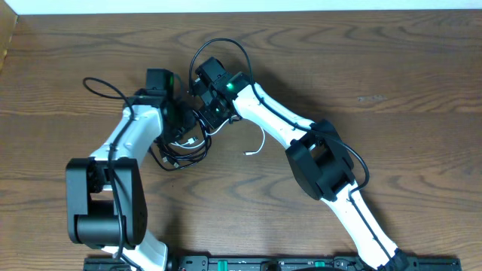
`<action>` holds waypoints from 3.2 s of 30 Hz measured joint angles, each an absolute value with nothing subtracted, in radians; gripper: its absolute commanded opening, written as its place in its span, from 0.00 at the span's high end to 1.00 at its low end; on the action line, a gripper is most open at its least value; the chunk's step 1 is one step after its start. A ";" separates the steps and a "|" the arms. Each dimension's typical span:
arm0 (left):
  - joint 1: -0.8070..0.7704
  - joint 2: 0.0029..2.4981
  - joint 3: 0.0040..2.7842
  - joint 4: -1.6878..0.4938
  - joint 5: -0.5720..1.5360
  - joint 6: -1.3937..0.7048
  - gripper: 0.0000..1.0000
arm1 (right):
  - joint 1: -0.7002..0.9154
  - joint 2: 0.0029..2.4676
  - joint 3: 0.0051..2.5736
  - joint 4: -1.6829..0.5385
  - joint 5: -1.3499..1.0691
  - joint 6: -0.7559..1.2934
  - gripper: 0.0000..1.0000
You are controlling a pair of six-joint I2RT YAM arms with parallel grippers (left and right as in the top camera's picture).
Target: Untangle cables
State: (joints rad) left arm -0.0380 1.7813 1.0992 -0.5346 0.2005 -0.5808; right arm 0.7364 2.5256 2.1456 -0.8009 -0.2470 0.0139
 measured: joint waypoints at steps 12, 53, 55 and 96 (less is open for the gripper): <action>-0.037 1.782 1.075 -0.513 0.159 -0.656 0.61 | 0.735 2.525 2.146 -0.804 -0.256 0.011 0.72; 0.048 1.782 1.075 -0.512 0.175 -0.631 0.61 | 0.728 2.510 2.146 -0.786 -0.326 -0.072 0.68; 0.048 1.782 1.075 -0.512 0.175 -0.631 0.61 | 0.728 2.507 2.146 -0.792 -0.323 -0.072 0.68; 0.048 1.782 1.075 -0.512 0.175 -0.631 0.61 | 0.780 2.505 2.146 -0.823 -0.166 -0.074 0.67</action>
State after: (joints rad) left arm 0.0479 1.7824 1.0748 -0.5117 0.1745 -0.6312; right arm 0.7803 2.5050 2.1456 -0.8230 -0.1661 -0.0738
